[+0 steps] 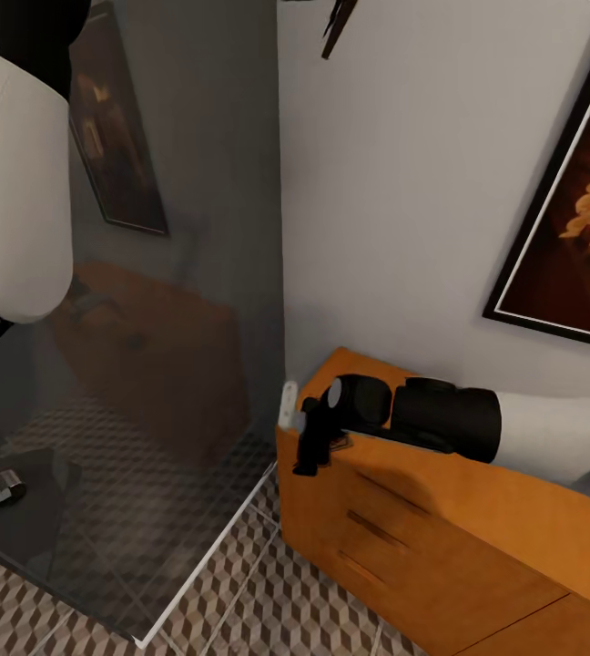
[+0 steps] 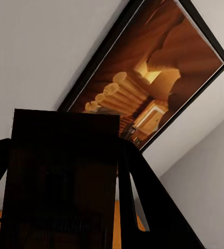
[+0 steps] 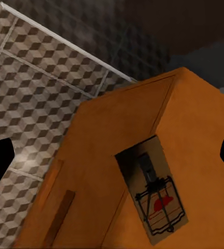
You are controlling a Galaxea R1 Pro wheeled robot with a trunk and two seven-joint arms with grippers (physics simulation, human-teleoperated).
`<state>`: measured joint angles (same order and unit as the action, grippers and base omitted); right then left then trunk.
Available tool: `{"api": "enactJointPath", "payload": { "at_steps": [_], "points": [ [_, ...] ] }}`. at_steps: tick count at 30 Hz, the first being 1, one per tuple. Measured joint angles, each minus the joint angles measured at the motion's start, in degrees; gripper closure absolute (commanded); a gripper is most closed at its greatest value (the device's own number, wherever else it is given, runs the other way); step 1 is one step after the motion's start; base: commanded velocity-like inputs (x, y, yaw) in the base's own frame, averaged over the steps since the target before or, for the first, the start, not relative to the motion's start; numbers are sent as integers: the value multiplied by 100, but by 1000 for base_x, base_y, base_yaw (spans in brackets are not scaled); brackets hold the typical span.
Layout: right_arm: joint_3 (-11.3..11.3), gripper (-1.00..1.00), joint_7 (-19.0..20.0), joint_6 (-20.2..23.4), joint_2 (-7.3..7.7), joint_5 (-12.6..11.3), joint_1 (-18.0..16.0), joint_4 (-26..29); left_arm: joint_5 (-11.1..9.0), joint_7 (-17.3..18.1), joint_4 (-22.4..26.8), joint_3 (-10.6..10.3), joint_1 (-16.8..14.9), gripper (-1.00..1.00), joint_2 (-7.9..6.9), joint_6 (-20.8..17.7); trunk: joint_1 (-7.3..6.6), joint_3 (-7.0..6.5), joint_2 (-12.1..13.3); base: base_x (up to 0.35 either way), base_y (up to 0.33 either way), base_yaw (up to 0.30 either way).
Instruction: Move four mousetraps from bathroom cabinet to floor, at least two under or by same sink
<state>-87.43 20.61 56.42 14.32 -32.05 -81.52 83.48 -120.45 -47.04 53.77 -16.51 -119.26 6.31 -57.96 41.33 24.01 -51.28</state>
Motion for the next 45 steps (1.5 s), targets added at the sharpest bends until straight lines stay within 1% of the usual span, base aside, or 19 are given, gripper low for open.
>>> {"api": "enactJointPath", "payload": {
  "at_steps": [1,2,4,7,9,10,11,13,16,18,24,31,39,41,44,45],
  "points": [
    [-4,-100,303,-47,-4,239,4,-1,-1,1,55,-16,10,100,3,2,0,0,0,0,0,0],
    [-6,-100,439,-75,-5,367,6,-2,0,2,84,-30,20,100,5,1,0,0,0,0,0,0],
    [-13,-100,807,-206,-8,836,10,-2,-3,7,173,-112,64,100,7,4,0,0,0,0,0,0],
    [-20,-100,1046,-377,-4,1214,12,2,-9,12,264,-247,91,100,11,11,0,0,0,0,0,0],
    [-26,-100,1159,-456,-4,1315,12,3,-15,15,419,-304,109,100,10,17,0,0,0,0,0,0],
    [-30,-100,1219,-495,-3,1352,12,4,-28,15,603,-325,123,100,5,33,0,0,-1,0,0,0],
    [-32,-100,1243,-513,-3,1369,12,2,-22,13,718,-334,130,100,2,36,0,0,0,0,0,0],
    [-38,-100,1296,-558,-3,1405,12,-2,-26,-3,1177,-352,144,100,-9,63,0,0,-1,0,0,0],
    [-42,-100,1321,-579,-6,1423,12,-4,-8,-16,1515,-362,152,100,-11,107,0,0,0,0,0,0],
    [-46,-100,1327,-582,-8,1427,12,-4,-2,-19,1590,-366,153,100,-15,130,0,0,0,2,-44,0],
    [-51,-100,1341,-588,1,1431,11,2,2,-23,1597,-385,170,100,-33,135,-1,0,0,95,-205,0],
    [-57,-100,1391,-590,15,1433,12,1,-5,-22,1621,-612,181,100,-34,139,0,0,0,68,-66,0],
    [-61,-100,1405,-591,19,1433,13,-4,0,-22,1606,-693,181,100,-36,146,0,0,0,4,-4,0],
    [-57,-100,1411,-591,21,1433,13,-5,-1,-22,1607,-745,182,100,-36,151,0,0,0,0,0,0],
    [-38,-100,1518,-591,24,1436,13,-3,-4,-22,1609,-852,182,100,-35,154,0,0,0,0,0,0],
    [-30,-100,1609,-592,24,1440,13,0,-2,-22,1607,-890,182,100,-35,154,0,0,0,0,0,0]
  ]
}}
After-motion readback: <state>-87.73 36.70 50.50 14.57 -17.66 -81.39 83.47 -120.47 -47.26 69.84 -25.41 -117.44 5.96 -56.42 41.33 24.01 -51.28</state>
